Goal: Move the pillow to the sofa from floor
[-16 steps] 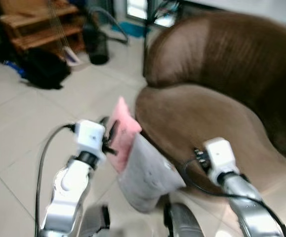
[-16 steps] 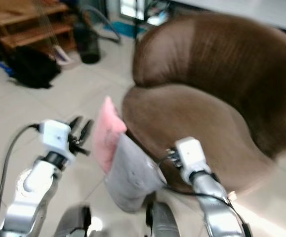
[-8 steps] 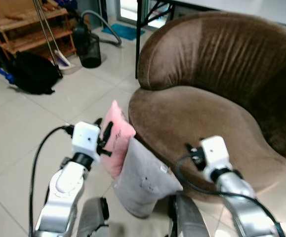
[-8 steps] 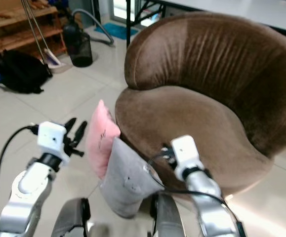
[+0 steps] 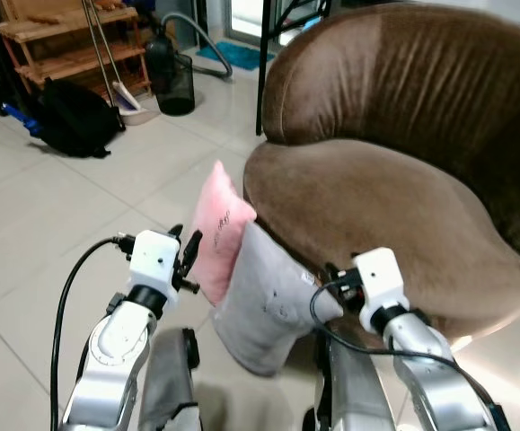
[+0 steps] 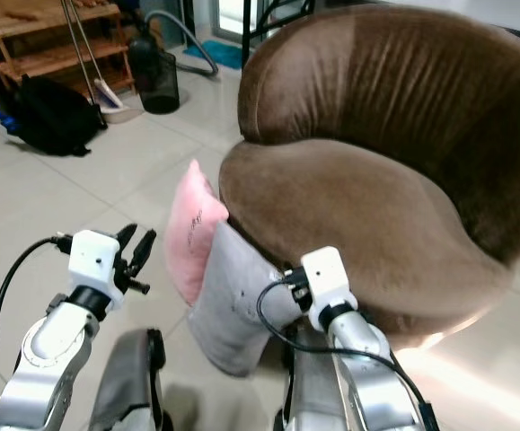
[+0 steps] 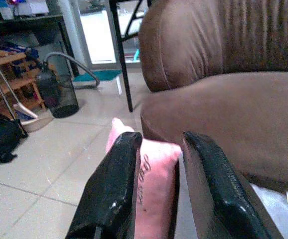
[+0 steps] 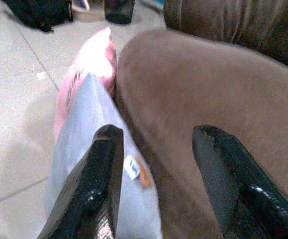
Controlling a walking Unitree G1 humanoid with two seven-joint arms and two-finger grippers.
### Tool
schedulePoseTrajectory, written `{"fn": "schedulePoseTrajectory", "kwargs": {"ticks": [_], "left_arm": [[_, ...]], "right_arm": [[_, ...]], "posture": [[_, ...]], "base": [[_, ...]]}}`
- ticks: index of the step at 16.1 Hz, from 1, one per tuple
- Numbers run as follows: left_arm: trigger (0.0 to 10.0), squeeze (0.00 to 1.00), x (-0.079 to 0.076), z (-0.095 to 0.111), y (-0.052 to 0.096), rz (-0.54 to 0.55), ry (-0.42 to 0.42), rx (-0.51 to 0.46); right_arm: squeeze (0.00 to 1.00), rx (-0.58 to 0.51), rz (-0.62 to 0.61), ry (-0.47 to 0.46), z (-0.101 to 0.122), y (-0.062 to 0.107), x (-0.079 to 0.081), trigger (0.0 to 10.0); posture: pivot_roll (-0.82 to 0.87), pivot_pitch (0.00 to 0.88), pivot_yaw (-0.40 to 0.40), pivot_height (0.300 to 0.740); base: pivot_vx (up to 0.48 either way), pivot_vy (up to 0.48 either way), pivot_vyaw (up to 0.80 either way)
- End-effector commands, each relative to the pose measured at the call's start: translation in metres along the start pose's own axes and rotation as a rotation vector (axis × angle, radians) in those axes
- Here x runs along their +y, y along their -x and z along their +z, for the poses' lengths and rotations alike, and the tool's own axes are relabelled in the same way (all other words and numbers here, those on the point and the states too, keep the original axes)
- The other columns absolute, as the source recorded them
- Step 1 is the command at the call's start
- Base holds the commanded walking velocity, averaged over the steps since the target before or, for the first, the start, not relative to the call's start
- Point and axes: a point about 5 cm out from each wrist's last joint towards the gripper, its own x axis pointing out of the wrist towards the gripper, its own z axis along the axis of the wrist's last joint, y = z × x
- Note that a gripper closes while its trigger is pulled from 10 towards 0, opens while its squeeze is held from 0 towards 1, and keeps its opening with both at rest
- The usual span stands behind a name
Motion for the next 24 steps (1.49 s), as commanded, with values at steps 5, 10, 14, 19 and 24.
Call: {"fn": "schedulePoseTrajectory", "kwargs": {"ticks": [5,10,14,19,24], "left_arm": [[10.0,0.0,0.0,-0.009,0.011,-0.077,-0.039,0.041],[10.0,0.0,0.0,0.001,0.032,-0.242,-0.08,0.039],[10.0,0.0,0.001,0.019,0.034,-0.362,-0.087,0.007],[10.0,0.0,-0.002,0.029,0.037,-0.435,-0.037,0.009],[10.0,0.0,-0.002,0.029,0.041,-0.461,-0.022,0.043]], "right_arm": [[1.0,0.027,0.04,-0.102,-0.009,-0.038,0.014,10.0],[1.0,0.017,0.007,-0.198,-0.012,-0.06,0.012,10.0],[1.0,-0.043,0.034,-0.227,0.002,-0.075,0.004,10.0],[1.0,-0.024,0.182,-0.249,0.006,-0.084,0.016,10.0],[0.0,0.041,0.157,-0.171,-0.003,-0.088,0.031,10.0]], "posture": [[0.01,0.136,-0.025,0.48],[0.1,0.211,0.015,0.48],[0.14,0.266,0.071,0.48],[0.15,0.278,0.066,0.48],[0.16,0.288,0.074,0.48]], "base": [[0.0,0.0,0.0],[0.0,0.0,0.0],[0.0,0.0,0.0],[0.0,0.0,0.0],[0.0,0.0,0.0]]}}
